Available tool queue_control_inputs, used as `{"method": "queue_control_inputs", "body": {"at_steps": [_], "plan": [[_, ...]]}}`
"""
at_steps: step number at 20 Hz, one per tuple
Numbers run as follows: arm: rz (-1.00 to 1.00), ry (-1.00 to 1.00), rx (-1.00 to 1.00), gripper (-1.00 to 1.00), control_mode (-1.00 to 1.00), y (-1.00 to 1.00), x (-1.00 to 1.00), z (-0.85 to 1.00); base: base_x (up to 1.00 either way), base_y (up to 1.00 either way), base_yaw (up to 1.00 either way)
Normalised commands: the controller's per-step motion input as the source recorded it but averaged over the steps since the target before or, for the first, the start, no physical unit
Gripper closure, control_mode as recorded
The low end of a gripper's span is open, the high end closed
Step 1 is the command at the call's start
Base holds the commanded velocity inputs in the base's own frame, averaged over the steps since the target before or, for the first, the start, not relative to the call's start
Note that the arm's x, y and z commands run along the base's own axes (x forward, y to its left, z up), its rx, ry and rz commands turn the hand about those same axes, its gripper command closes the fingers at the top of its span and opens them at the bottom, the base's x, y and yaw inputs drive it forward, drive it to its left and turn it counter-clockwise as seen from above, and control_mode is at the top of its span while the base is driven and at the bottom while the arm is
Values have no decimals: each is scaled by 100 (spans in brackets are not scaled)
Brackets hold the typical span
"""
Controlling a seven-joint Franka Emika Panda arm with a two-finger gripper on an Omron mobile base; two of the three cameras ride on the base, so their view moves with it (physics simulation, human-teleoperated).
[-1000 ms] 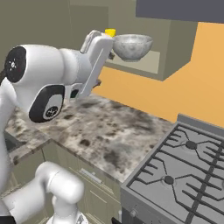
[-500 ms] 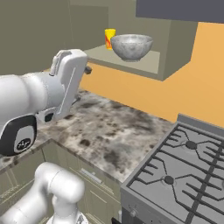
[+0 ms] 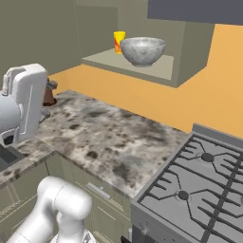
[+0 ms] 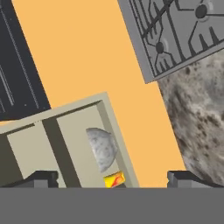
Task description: Pick the mug and place it in the sink. Pick the bowl and place it in the open cabinet and then close the cabinet.
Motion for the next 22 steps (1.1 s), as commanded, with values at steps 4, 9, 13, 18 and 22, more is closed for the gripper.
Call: {"method": "queue_control_inputs", "body": {"at_steps": [4,9,13,18,22], "plan": [[1,0,0,-100,-100,80,-35,0,0,0,0],[0,0,0,-100,-100,58,-44,0,0,0,0],[0,0,0,-100,-100,44,-54,0,0,0,0],[0,0,0,-100,-100,45,-42,0,0,0,0],[0,0,0,-100,-100,50,-35,0,0,0,0]]}}
